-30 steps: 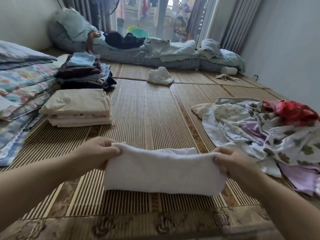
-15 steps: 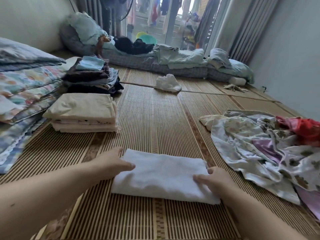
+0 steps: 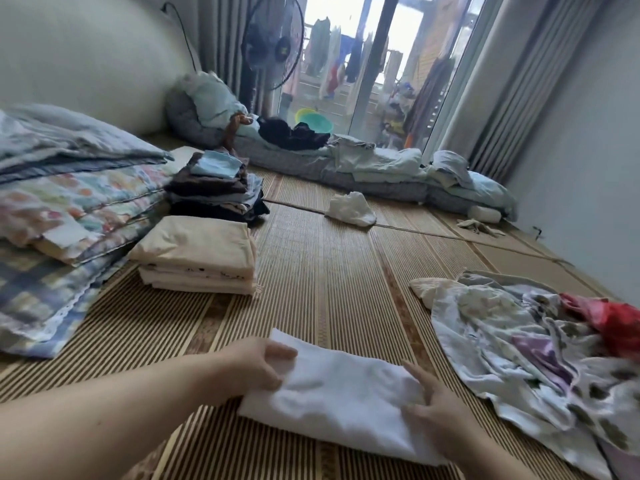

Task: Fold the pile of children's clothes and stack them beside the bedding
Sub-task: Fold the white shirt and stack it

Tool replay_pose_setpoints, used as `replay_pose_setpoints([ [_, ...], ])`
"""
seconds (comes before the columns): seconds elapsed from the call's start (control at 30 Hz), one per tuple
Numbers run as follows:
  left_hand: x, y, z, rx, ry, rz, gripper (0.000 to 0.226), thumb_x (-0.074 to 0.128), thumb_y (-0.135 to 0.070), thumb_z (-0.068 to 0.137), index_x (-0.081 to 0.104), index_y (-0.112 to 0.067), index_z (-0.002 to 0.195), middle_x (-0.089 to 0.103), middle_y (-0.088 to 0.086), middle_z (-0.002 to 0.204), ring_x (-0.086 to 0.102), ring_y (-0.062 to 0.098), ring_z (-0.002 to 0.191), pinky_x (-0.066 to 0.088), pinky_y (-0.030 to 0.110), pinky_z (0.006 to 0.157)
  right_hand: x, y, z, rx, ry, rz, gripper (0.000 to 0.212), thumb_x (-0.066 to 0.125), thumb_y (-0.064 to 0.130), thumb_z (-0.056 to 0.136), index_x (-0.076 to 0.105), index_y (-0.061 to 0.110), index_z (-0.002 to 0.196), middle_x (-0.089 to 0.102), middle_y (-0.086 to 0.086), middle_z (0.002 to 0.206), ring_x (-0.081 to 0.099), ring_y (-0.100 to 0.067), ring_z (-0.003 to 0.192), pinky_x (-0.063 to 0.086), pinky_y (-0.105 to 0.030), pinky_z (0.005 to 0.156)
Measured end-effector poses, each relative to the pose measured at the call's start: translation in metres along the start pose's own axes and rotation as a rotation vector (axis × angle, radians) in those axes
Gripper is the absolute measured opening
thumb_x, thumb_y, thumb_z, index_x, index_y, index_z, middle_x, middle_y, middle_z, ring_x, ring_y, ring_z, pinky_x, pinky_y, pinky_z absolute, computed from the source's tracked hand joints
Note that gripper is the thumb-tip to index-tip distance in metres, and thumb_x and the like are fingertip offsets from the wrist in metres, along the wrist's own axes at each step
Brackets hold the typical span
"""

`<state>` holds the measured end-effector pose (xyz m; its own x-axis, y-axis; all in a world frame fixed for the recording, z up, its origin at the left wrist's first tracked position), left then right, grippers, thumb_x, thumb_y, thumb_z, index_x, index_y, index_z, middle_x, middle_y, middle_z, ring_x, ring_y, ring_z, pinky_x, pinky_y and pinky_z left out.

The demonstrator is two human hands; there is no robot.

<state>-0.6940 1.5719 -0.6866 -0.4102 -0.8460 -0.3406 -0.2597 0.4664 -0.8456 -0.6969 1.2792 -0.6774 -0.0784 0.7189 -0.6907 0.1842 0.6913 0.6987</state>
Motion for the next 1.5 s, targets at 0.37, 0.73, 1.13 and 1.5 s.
replay_pose_setpoints([
  [0.37,-0.168,-0.036,-0.037,0.347,-0.536,-0.111,0.064,0.058,0.004,0.072,0.058,-0.026,0.129,0.063,-0.003,0.111,0.07,0.012,0.085,0.057,0.025,0.075,0.02,0.171,0.049,-0.396,-0.023,0.249,0.056,0.067,0.003,0.083,0.054,0.044,0.119,0.065,0.017,0.106,0.066,-0.004,0.092,0.053,-0.016,0.075],
  [0.73,-0.335,0.011,0.02,0.191,-0.912,0.188,0.063,0.059,-0.009,0.073,0.057,-0.039,0.128,0.059,0.0,0.129,0.058,0.016,0.094,0.041,0.018,0.064,0.124,0.324,0.189,-0.48,0.063,0.249,0.063,0.056,-0.004,0.085,0.051,0.034,0.135,0.058,0.001,0.117,0.059,-0.017,0.092,0.052,-0.03,0.088],
  [1.13,-0.324,0.049,0.074,-0.165,-0.721,0.834,0.075,0.03,-0.068,0.09,0.023,-0.024,0.151,0.011,0.012,0.16,0.007,0.03,0.147,0.013,0.043,0.119,0.181,0.271,0.224,-0.349,0.092,-0.147,0.093,0.062,0.072,0.07,0.031,0.031,0.148,0.02,-0.013,0.155,0.033,-0.03,0.139,0.032,-0.043,0.113],
  [1.5,-0.092,-0.081,0.025,0.42,-0.63,1.003,0.082,0.036,-0.065,0.088,-0.006,-0.033,0.151,-0.009,-0.006,0.161,-0.016,0.013,0.146,0.001,0.043,0.121,0.074,0.219,0.079,-0.606,-0.157,-0.593,0.097,0.054,0.072,0.075,-0.003,0.044,0.148,-0.012,-0.001,0.16,0.001,-0.026,0.148,0.012,-0.057,0.116],
])
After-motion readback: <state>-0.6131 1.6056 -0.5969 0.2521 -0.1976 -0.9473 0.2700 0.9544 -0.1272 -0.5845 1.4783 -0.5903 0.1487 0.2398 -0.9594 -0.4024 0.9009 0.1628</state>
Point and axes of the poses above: each hand's wrist, its own z-axis towards the middle knuckle, its own x-axis out of the palm, y = z × x, the point moved 8 cm from there along z, towards the middle knuckle
